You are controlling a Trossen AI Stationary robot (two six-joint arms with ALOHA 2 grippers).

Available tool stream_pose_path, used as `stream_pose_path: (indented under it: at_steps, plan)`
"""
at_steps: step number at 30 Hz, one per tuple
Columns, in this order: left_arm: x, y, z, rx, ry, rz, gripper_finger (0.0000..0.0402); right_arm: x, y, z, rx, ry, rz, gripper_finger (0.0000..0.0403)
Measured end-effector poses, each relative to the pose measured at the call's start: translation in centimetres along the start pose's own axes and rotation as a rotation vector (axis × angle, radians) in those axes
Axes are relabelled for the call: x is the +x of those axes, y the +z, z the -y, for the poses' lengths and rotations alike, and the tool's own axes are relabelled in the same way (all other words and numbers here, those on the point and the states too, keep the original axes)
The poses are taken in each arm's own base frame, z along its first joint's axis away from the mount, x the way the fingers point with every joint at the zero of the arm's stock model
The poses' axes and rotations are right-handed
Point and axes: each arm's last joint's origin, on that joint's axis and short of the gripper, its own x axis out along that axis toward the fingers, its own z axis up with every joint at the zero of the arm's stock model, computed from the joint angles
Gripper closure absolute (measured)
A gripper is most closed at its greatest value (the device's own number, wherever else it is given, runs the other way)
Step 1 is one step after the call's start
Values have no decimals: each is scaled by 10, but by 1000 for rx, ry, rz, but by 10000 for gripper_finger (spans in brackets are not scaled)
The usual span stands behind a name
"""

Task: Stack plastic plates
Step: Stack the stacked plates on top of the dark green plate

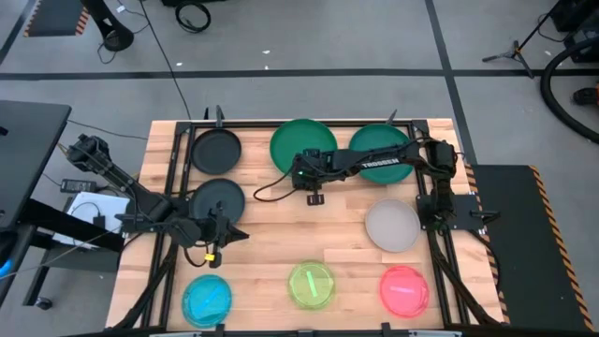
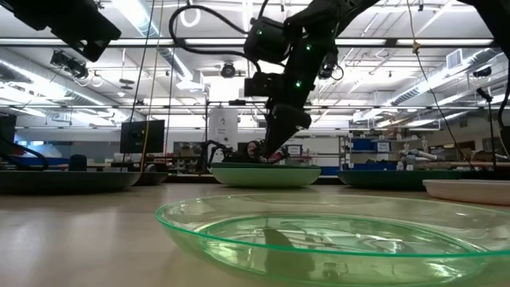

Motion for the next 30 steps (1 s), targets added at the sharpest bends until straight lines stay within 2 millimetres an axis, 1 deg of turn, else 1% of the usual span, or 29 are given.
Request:
stream_pose_path:
  at_steps: [2,5,9,12,14,19,22,24,26,28,30]
  plan:
    - [0,0,0,1,-1,0,390,4,-2,-2,2,8,-20,282]
    - [0,1,0,-2,-3,5,390,19,-5,-3,20,-5,-61,254]
    - [0,1,1,-5,-6,11,390,34,-10,-4,25,-37,-111,243]
    - [0,1,1,-5,-6,10,390,44,-13,-6,29,-44,-139,248]
    - [0,1,1,-2,-6,10,390,46,-13,-6,30,-52,-145,256]
    - [0,2,1,12,-9,17,390,48,-14,-5,2,-105,-165,298]
    - [0,2,1,13,-8,16,390,41,-15,-4,-24,-127,-184,341]
    - [0,2,1,13,-8,15,390,29,-13,-3,-35,-127,-173,372]
    - [0,2,1,8,-8,15,390,11,-13,-6,-34,-119,-183,375]
    - [-1,1,3,-4,-18,14,390,-9,-16,-13,-39,-141,-227,375]
    - [-2,0,6,-9,-35,12,390,-37,-19,-18,-12,-168,-243,375]
